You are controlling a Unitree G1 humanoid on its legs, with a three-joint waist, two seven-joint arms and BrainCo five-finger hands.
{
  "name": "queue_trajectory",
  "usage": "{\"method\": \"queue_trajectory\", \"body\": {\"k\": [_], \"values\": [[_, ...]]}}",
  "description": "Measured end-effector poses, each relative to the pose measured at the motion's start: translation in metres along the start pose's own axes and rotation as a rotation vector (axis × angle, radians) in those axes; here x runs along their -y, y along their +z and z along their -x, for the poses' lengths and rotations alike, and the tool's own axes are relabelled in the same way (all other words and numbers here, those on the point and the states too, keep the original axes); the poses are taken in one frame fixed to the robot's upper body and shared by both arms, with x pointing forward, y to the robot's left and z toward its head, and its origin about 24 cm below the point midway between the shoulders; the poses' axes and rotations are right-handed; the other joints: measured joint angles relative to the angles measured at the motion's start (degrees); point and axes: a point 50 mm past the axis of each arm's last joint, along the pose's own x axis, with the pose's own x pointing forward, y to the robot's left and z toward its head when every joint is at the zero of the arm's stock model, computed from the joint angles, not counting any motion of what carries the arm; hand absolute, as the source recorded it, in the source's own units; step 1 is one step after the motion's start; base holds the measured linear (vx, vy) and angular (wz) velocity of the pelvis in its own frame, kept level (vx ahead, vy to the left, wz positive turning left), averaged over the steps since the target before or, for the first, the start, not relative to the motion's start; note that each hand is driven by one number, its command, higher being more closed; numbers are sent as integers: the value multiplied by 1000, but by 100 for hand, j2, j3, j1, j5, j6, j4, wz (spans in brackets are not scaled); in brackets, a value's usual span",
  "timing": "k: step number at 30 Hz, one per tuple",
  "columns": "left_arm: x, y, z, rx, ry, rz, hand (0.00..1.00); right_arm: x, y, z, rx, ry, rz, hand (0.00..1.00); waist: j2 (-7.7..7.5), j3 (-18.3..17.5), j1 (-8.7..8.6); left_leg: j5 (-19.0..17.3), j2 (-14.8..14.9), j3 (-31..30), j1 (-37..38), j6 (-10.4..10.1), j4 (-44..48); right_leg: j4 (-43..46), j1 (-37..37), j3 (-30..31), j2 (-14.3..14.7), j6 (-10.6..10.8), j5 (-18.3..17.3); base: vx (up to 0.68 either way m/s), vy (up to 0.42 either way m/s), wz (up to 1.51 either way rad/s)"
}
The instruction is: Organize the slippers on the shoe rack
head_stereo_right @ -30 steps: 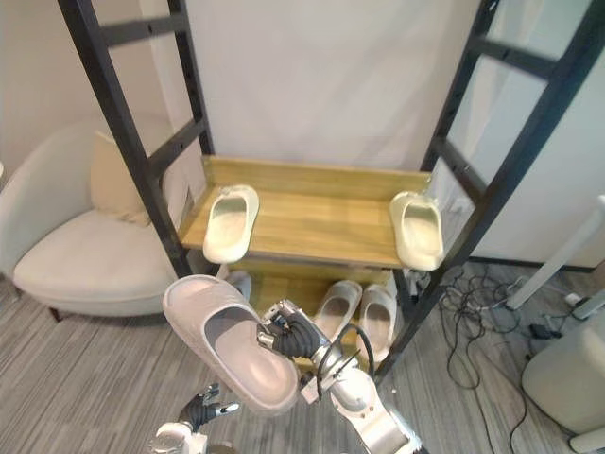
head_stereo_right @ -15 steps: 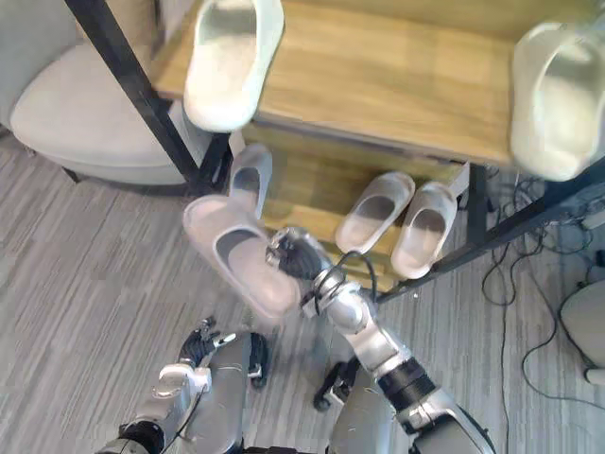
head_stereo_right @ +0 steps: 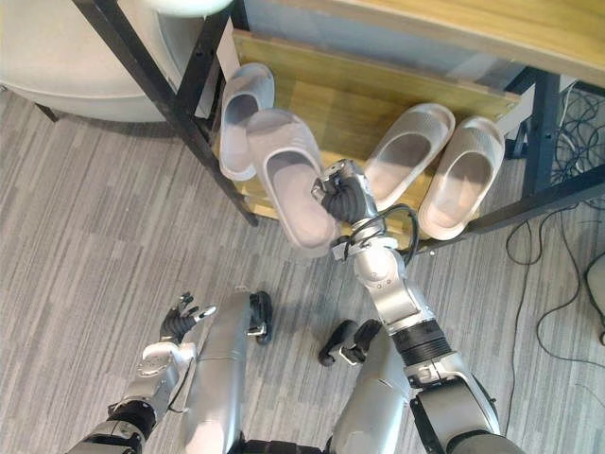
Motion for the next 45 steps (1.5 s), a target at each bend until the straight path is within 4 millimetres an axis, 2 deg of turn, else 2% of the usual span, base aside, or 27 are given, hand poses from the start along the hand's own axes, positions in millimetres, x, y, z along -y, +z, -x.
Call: {"method": "queue_trajectory", "body": {"k": [5,11,17,25,37,38,45], "values": [[-3,-17,6,-65,5,-26,0,2,4,-10,9,-29,-3,100,-14,26,20,14,6,-5,-275,22,103,122,-256,26,-48,-19,-11,-6,21,1],[-1,-12,5,-43,5,-16,0,13,6,-18,-16,-143,-27,100,-18,28,78,39,-5,-2,-514,49,163,217,-477,21,-113,-29,-25,-3,23,3],[4,-2,4,4,10,5,0,38,12,-34,-31,-336,-60,100,-53,49,223,47,-24,-3,-843,62,311,412,-775,25,-221,-26,-68,-1,39,5],[6,1,4,18,37,51,0,40,5,-43,-114,-419,-93,100,-55,50,305,37,-61,31,-1007,47,342,484,-864,-28,-355,-3,-105,-1,49,9],[12,7,2,34,45,78,0,38,2,-69,-209,-448,-179,100,-54,50,382,111,-120,-37,-1358,77,355,508,-1097,-150,-421,-26,-97,17,50,5],[12,6,2,33,46,83,0,38,1,-71,-221,-448,-188,0,-54,50,383,113,-143,-39,-1376,79,355,521,-1109,-154,-448,-23,-101,17,42,11],[18,9,1,38,36,99,0,42,-5,-77,-274,-478,-245,0,-50,47,515,109,-190,-56,-1426,76,368,544,-1116,-185,-499,-4,-117,18,30,4]]}}
